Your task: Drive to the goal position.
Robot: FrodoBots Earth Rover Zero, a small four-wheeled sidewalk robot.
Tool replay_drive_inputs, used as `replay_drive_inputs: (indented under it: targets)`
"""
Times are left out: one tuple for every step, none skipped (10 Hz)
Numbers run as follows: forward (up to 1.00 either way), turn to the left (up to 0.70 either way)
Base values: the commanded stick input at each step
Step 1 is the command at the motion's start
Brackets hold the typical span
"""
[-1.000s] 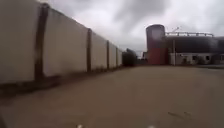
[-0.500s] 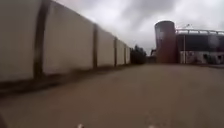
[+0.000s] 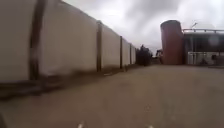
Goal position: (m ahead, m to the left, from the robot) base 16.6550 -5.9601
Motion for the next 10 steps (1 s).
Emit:
replay_drive_inputs:
  targets:
    - [1.0,-0.33]
    - [1.0,-0.33]
    - [1.0,-0.33]
    - [1.0,-0.33]
    - [1.0,-0.33]
    - [1.0,-0.33]
    - [1.0,0.07]
    - [1.0,0.07]
    - [1.0,0.07]
    - [1.0,0.07]
